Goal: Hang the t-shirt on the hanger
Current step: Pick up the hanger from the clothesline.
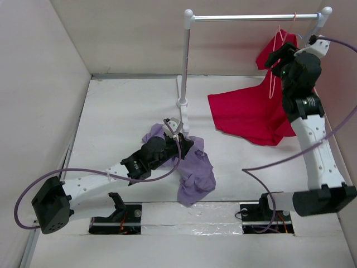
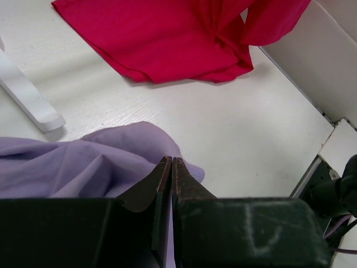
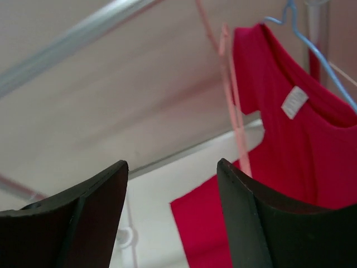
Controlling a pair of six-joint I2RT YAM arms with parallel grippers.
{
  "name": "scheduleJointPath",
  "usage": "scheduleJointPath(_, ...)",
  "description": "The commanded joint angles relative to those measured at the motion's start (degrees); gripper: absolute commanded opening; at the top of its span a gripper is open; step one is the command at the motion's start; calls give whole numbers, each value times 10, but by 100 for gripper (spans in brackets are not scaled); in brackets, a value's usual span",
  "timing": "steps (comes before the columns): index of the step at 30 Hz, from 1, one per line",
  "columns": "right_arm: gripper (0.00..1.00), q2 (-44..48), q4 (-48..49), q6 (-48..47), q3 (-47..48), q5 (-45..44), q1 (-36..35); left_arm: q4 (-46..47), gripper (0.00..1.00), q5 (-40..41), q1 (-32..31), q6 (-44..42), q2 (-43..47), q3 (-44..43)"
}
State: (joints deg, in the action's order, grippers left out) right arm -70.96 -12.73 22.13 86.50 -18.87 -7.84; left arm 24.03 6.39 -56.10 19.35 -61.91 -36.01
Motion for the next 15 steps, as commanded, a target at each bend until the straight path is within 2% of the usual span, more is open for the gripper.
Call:
scheduleJointPath(1,70,-77,-31,4,73,20,57,41,0,-10,4,-4,28,15)
scheduleJointPath(5,66,-144,-57,4,118,52,87,45,0,-24,4,3,32,17)
scheduleJointPath(7,65,-155,-34,-2,112,100,93,43,0,-29,4,3,33,17)
scheduleJointPath(11,57,-196,-51,-11,140,92,93,41,0,-19,4,2,33,17)
scheduleJointPath(12,52,-212,-60,-14,153,78,93,41,0,-19,4,2,34,17)
scheduleJointPath(13,39,-217,-56,-17,153,66,93,41,0,-22,4,2,35,18)
scheduleJointPath(15,27,-212,-39,-19,142,56,93,41,0,-23,4,2,35,17)
